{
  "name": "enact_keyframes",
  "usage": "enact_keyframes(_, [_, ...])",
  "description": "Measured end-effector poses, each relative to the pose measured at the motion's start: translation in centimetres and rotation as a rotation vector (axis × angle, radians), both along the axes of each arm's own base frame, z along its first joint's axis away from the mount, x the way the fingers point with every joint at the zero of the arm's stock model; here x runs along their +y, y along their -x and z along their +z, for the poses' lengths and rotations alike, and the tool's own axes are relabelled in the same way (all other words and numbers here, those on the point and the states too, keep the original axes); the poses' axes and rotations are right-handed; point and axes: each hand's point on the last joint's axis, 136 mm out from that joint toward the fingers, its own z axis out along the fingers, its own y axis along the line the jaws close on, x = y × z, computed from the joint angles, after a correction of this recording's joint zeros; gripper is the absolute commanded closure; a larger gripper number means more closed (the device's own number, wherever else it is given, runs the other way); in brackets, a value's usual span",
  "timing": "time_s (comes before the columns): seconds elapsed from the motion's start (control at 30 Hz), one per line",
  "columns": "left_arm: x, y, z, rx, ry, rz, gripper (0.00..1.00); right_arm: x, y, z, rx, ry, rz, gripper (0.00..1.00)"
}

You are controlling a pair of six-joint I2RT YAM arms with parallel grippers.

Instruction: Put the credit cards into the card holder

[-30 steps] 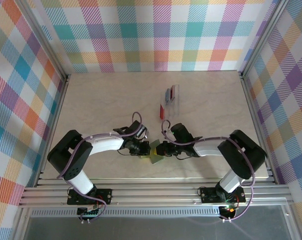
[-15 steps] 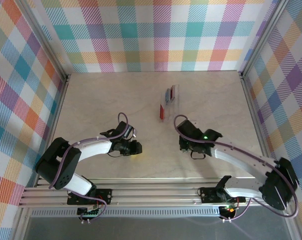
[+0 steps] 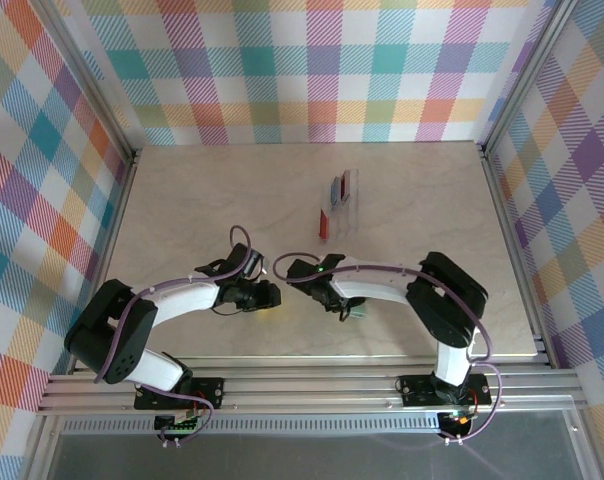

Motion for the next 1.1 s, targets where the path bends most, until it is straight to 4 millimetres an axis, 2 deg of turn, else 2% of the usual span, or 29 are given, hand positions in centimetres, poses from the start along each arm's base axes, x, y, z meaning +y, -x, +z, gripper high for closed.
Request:
enact_keyframes(0.13, [0.2,-0.1,0.1,0.021,0.051,0.021,0.6,3.2,0.2,-0.1,0.041,-0.155,0.073,0.34])
enact_keyframes(0.23, [0.2,-0.1,0.5,0.02,0.08,0.028,0.56,4.5,0.4,1.7,0.035,-0.303,0.119,0.31])
enact_keyframes(0.37, [0.3,0.2,1.0,0.019,0.077,0.027,0.55,3.2,0.0,5.5,-0.031,-0.448,0.118,0.35])
enact_keyframes(0.47, [-0.9,0.0,2.3,0.002,0.073,-0.002,0.54,0.4,-0.8,7.3,-0.09,-0.505,0.063,0.39])
enact_keyframes(0.53, [-2.3,-0.6,3.9,-0.027,0.087,-0.032,0.53,-1.4,-0.9,7.1,-0.101,-0.521,0.021,0.41])
enact_keyframes(0.63, [-4.9,-2.0,6.2,-0.072,0.109,-0.076,0.52,-4.2,-0.3,5.7,-0.08,-0.53,-0.039,0.43])
enact_keyframes(0.73, [-7.1,-3.2,6.8,-0.082,0.111,-0.11,0.51,-5.6,0.5,4.4,-0.044,-0.538,-0.072,0.54])
enact_keyframes(0.87, [-9.7,-3.4,5.1,-0.047,0.071,-0.174,0.51,-5.7,0.7,3.8,-0.024,-0.555,-0.079,0.58])
enact_keyframes(1.0, [-11.4,-2.3,2.9,-0.016,0.008,-0.251,0.51,-5.2,0.2,3.4,-0.008,-0.591,-0.087,0.64])
enact_keyframes(1.1, [-12.3,-1.4,1.7,-0.008,-0.037,-0.302,0.51,-5.0,0.0,3.0,0.0,-0.602,-0.093,0.66])
